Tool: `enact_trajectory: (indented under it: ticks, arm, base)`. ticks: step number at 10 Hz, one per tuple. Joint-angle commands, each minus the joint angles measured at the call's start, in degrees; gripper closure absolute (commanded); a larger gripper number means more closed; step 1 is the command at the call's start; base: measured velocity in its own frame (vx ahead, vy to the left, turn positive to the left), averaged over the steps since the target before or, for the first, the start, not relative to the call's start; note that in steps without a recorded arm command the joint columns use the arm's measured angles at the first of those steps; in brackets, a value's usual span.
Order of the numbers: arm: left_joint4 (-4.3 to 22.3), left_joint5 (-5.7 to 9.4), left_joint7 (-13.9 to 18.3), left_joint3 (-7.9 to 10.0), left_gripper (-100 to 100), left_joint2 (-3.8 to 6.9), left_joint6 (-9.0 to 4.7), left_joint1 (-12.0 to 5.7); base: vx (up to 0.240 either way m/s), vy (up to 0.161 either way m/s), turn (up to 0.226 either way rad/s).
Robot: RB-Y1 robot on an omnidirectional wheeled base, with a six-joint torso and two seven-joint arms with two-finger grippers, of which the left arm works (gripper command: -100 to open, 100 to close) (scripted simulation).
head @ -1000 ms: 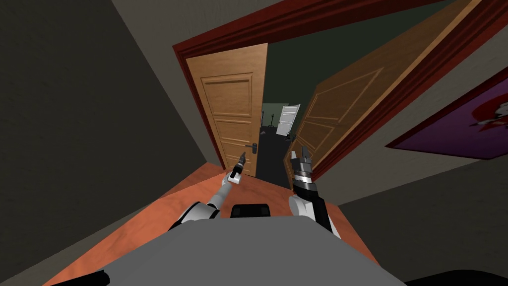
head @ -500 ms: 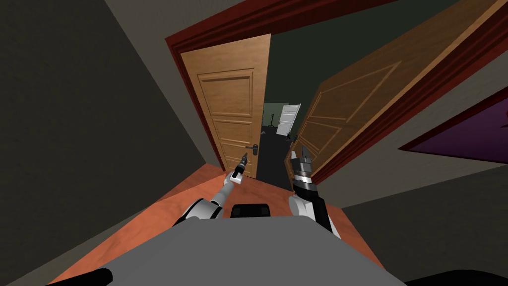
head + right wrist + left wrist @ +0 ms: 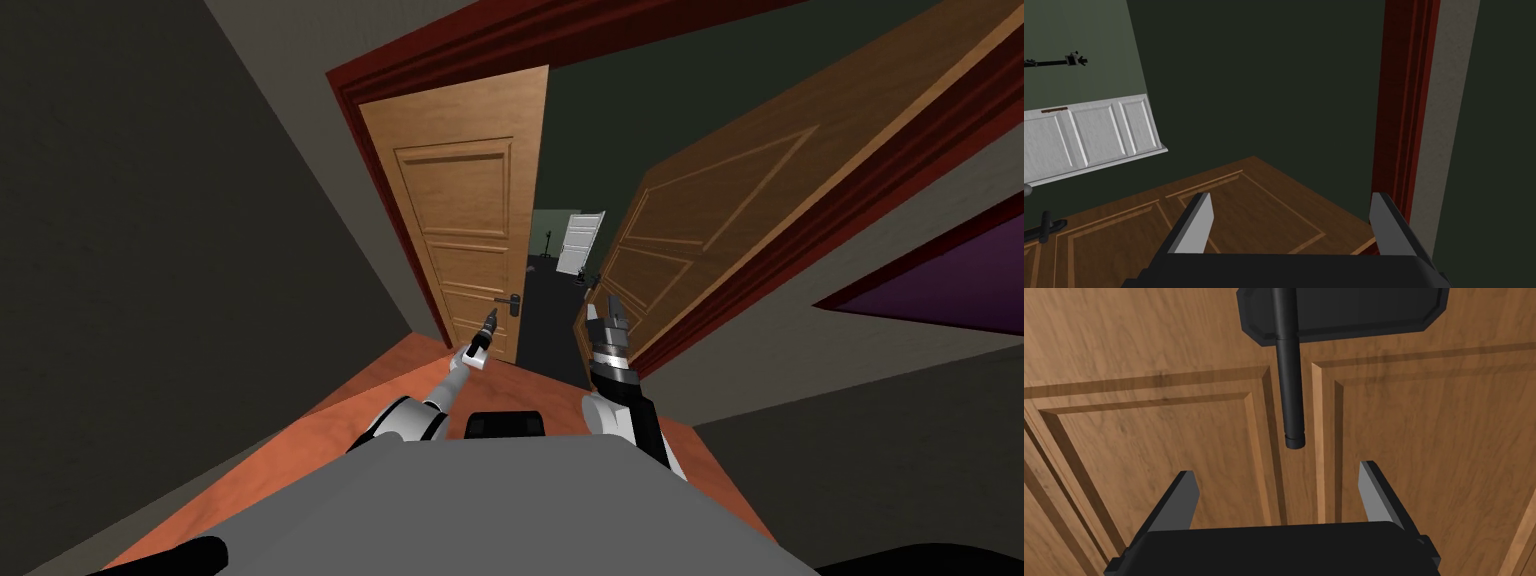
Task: Push the door open
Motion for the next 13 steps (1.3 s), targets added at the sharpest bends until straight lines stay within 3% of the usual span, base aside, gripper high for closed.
enact_trajectory:
  ticks: [1, 4, 7, 9, 10, 11, 13]
  arm:
    - [0.46, 0.06, -0.11, 0.19, -100, 0.82, -0.25, -0.24]
    - [0.63, 0.16, -0.21, 0.52, -100, 1.52, -0.34, -0.28]
    - [0.8, 0.26, -0.31, 0.84, -100, 0.76, -0.43, -0.32]
    - [0.91, 0.31, -0.37, 1.04, -100, -0.54, -0.49, -0.35]
    - [0.46, 0.27, -0.36, 0.92, -100, -0.09, -0.24, -0.12]
    - [0.46, 0.27, -0.36, 0.92, 100, -0.09, -0.24, -0.12]
    - [0.46, 0.27, -0.36, 0.92, 100, -0.09, -0.24, -0.12]
  base:
    - [0.15, -0.053, -0.009]
    - [0.187, -0.071, -0.021]
    - [0.188, -0.054, -0.021]
    - [0.171, -0.057, -0.019]
    - [0.088, -0.032, 0.0]
    - [-0.015, 0.004, 0.004]
    - [-0.027, 0.011, -0.008]
